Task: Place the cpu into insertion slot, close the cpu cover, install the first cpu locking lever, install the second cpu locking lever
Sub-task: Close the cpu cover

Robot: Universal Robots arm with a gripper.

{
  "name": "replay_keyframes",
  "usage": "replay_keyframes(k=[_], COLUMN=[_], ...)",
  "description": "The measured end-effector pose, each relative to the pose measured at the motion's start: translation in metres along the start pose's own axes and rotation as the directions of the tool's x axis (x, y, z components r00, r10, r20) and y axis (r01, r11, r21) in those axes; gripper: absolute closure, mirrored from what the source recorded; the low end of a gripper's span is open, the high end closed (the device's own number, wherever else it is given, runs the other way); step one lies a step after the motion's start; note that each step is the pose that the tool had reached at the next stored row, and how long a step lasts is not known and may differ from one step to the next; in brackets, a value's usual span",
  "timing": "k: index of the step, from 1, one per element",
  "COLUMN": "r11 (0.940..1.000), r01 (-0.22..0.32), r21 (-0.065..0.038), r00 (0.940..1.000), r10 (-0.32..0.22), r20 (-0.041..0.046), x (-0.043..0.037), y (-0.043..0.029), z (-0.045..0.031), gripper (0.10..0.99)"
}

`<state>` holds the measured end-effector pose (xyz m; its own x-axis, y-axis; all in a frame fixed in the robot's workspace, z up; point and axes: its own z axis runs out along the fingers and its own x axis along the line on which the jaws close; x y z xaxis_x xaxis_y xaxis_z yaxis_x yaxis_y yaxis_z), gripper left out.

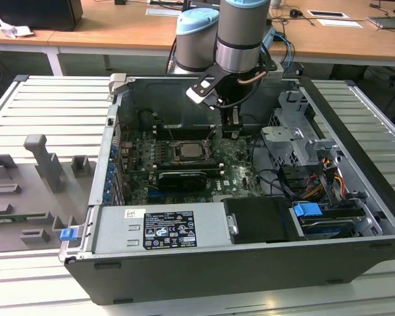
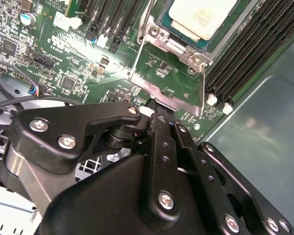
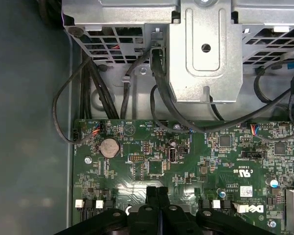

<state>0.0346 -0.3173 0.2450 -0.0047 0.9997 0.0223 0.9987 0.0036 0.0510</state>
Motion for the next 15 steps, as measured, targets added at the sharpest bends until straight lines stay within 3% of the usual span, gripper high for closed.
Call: replay_keyframes(k=[15], r11=[1.0000], r01=[0.000], r21=[0.000], r00=[1.0000], r10=[0.000], r20=[0.0000], x=[0.0000], y=[-0.0064], z=[-0.0004], gripper=[0.980])
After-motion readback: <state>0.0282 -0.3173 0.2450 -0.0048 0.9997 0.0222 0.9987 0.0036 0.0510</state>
